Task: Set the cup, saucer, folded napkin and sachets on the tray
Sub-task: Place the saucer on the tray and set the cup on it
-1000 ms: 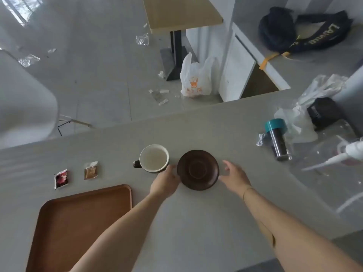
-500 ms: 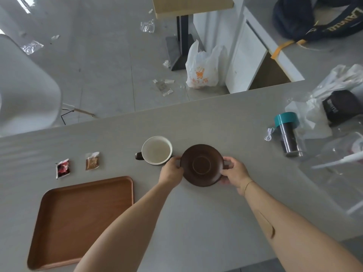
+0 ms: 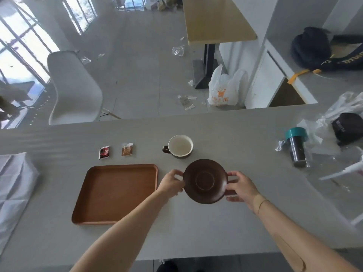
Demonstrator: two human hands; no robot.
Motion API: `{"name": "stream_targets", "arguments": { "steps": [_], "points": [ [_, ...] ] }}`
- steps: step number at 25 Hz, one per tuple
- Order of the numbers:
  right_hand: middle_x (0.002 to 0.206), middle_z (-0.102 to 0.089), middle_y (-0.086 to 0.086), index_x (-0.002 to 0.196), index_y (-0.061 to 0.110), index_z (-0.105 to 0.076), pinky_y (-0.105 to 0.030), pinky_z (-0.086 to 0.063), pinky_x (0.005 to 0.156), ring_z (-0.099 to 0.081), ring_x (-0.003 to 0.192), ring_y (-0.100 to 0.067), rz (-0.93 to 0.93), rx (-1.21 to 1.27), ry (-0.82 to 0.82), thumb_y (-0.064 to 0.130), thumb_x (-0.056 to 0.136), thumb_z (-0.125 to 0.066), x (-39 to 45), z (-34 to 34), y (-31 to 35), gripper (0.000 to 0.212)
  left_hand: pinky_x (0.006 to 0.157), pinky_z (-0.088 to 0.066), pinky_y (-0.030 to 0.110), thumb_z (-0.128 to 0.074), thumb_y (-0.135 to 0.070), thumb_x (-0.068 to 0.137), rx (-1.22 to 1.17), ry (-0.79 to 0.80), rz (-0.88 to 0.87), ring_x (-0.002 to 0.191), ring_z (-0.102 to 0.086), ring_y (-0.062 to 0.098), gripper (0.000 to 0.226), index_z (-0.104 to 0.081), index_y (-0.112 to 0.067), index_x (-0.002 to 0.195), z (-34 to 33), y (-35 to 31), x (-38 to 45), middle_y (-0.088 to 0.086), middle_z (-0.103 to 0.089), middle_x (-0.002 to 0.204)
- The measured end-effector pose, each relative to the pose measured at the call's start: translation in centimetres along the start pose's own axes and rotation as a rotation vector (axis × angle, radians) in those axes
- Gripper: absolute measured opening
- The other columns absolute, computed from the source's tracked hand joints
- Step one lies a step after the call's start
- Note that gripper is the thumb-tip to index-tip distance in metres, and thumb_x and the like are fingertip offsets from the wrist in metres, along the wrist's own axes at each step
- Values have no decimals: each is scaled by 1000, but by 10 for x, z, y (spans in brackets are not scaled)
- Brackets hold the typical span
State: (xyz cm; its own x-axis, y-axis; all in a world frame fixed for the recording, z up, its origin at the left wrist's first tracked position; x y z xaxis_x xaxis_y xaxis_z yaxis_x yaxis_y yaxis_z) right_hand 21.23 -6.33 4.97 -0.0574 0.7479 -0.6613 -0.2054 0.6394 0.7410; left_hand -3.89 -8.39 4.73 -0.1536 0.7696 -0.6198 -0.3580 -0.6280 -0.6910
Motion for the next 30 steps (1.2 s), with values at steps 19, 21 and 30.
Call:
{"name": "stream_targets", "arguments": {
  "steps": [19,21,30],
  "points": [
    [84,-69,-7,104,23,-60,-32,-55,54,-72,67,-23,74,-240,32,3,82,-66,-12,-216,-20,30,57,-52,24,-62,-10,75,36,-121,4,59,-63,12,26,-58,-27,94,168,151,-21,4,-71,83],
    [83,-67,-6,105,24,-62,-32,-56,52,-70,65,-24,86,-263,-26,4,81,-67,-7,-229,-24,32,59,-51,23,-62,-9,76,66,-108,-5,64,-65,14,28,-56,-27,96,174,159,-13,3,-70,87],
    [76,-67,4,98,32,-62,-40,-61,59,-66,56,-22,82,-332,-118,7,82,-66,5,-247,-35,30,54,-43,16,-62,-11,82,106,-116,-7,74,-64,14,28,-55,-27,104,175,172,6,-6,-66,86]
  ]
}}
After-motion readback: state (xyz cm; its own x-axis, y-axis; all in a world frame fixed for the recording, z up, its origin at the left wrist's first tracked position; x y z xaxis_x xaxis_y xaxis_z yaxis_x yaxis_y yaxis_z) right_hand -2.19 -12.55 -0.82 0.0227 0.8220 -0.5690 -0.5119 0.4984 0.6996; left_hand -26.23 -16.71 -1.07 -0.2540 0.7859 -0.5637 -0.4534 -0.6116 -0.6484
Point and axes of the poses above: each hand's wrist, its own x-axis towards the middle knuckle, its own z-axis out of the back of the hand, y = z × x, the point moved 1 cm from there along x, towards the middle knuckle
